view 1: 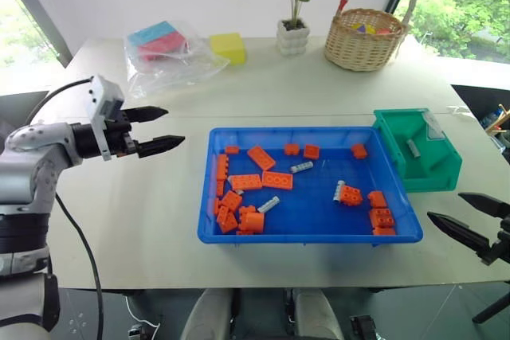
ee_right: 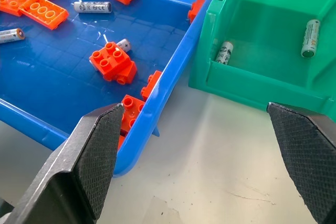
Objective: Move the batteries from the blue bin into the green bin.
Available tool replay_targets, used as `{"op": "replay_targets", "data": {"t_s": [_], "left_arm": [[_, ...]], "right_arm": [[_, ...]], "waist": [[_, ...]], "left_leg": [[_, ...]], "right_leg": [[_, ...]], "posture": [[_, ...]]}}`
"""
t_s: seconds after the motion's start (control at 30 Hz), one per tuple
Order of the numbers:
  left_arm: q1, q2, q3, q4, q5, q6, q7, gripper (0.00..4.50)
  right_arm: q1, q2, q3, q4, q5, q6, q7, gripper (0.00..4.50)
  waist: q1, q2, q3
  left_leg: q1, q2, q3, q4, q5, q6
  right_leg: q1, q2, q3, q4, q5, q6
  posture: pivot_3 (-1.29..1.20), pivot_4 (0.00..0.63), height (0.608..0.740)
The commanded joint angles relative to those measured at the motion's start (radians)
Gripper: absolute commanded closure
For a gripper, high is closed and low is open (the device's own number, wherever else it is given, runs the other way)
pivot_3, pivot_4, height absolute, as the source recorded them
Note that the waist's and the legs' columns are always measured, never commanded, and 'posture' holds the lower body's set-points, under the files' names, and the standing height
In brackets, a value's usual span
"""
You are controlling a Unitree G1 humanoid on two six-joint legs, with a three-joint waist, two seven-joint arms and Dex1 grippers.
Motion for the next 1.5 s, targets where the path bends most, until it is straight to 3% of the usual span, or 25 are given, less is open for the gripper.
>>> {"op": "replay_targets", "data": {"t_s": [0.03,0.5,0.7,0.8,0.97,1.17,1.33,1.5], "left_arm": [[-0.008,0.011,0.021,-0.021,-0.021,0.005,-0.011,0.05],[-0.014,0.007,0.01,-0.024,-0.003,0.0,-0.008,0.05],[0.04,-0.013,0.027,-0.13,-0.057,0.04,0.008,0.05],[0.042,0.0,0.023,-0.152,-0.072,0.051,-0.007,0.05],[-0.006,0.04,0.002,-0.152,-0.092,0.069,-0.076,0.05],[-0.01,0.089,-0.017,-0.182,-0.088,0.061,-0.14,0.05],[0.014,0.107,-0.008,-0.26,-0.125,0.101,-0.138,0.05],[0.065,0.143,0.006,-0.324,-0.147,0.122,-0.156,0.05]], "right_arm": [[0.001,0.008,-0.019,-0.008,0.0,-0.025,0.004,0.03],[-0.021,-0.007,0.01,0.046,-0.034,-0.077,0.02,0.03],[-0.096,-0.109,0.015,0.089,-0.036,-0.089,0.081,0.03],[-0.217,-0.201,0.061,0.082,0.008,-0.058,0.097,0.03],[-0.607,-0.303,0.368,0.117,0.043,-0.043,0.092,0.03],[-1.015,-0.154,0.839,0.137,-0.057,-0.046,0.147,0.03],[-1.153,0.004,1.101,0.279,-0.224,-0.126,0.209,0.03],[-1.237,0.115,1.241,0.478,-0.354,-0.245,0.304,0.03]], "waist": [[0.0,0.0,0.0],[0.0,0.0,0.0],[-0.003,0.0,0.0],[-0.005,0.001,0.0],[-0.005,0.0,0.002],[-0.006,-0.001,0.003],[-0.004,-0.002,0.004],[-0.008,-0.002,0.004]], "left_leg": [[0.0,0.0,0.0,0.0,0.0,0.0],[0.0,0.0,0.0,0.0,0.0,0.0],[0.0,0.0,0.0,0.0,0.0,0.0],[0.0,0.0,0.0,0.0,0.0,0.0],[0.001,0.001,0.001,0.001,0.0,0.0],[-0.002,0.001,0.001,0.0,0.0,0.0],[-0.009,0.0,0.0,0.002,0.0,-0.001],[-0.009,-0.002,0.001,0.003,0.001,-0.001]], "right_leg": [[0.0,0.0,0.0,0.0,0.0,0.0],[0.0,0.0,0.0,0.0,0.0,0.0],[0.0,0.0,0.0,0.0,0.0,0.0],[0.0,0.0,0.0,0.001,0.0,0.0],[0.0,0.001,-0.001,0.001,0.001,-0.002],[-0.004,0.001,-0.001,0.0,0.002,-0.001],[-0.009,0.001,-0.001,0.001,0.004,0.002],[-0.009,0.001,-0.002,0.002,0.005,0.004]], "posture": [[0.0,0.15,0.702],[0.0,0.15,0.702],[0.0,0.15,0.702],[0.0,0.15,0.702],[0.0,0.15,0.702],[0.0,0.15,0.702],[0.0,0.15,0.702],[0.0,0.15,0.702]]}}
